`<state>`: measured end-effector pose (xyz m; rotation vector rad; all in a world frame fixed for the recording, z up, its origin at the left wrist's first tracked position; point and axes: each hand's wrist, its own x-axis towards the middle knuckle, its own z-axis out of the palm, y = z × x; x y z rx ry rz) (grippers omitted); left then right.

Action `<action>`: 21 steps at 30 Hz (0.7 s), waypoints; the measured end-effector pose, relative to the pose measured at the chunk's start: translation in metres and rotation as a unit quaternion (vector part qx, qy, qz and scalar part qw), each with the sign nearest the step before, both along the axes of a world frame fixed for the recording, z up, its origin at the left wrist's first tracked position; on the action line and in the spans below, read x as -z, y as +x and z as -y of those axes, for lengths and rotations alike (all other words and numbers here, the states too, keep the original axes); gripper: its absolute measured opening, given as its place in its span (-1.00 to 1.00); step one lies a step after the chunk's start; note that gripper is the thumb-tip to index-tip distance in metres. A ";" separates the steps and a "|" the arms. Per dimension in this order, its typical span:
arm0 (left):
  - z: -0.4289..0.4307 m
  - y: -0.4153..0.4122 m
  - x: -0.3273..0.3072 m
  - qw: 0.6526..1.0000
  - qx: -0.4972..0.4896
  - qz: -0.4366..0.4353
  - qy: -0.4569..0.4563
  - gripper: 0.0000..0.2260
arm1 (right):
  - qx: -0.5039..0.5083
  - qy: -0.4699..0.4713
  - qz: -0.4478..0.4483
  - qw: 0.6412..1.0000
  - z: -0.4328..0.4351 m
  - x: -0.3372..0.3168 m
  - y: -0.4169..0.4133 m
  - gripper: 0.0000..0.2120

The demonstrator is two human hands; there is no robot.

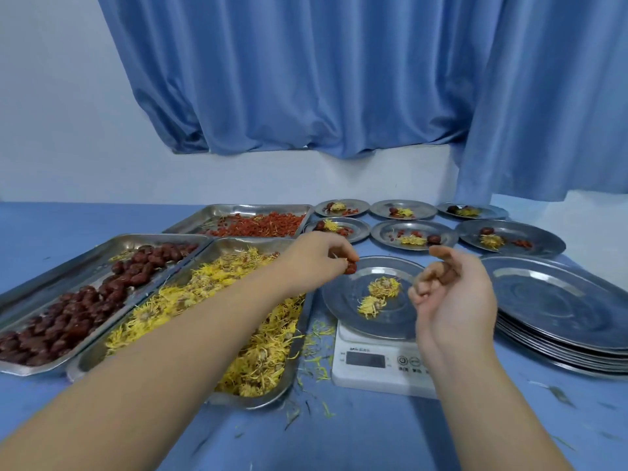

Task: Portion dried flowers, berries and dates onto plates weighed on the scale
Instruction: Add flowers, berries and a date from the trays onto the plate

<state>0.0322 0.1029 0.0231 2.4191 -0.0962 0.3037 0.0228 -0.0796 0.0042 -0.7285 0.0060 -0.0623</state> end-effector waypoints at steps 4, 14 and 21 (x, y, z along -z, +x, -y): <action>0.020 0.018 0.014 0.997 -0.003 -0.032 0.068 -0.88 | -0.008 0.005 -0.005 1.000 -0.001 0.001 0.002 -0.86; 0.004 0.017 0.007 0.995 -0.054 -0.016 0.079 -0.93 | -0.061 0.037 -0.027 0.997 -0.004 0.004 0.004 -0.77; -0.032 0.021 -0.010 0.990 -0.093 -0.017 0.102 -0.90 | -0.114 0.047 -0.076 0.990 -0.009 -0.002 -0.001 -0.82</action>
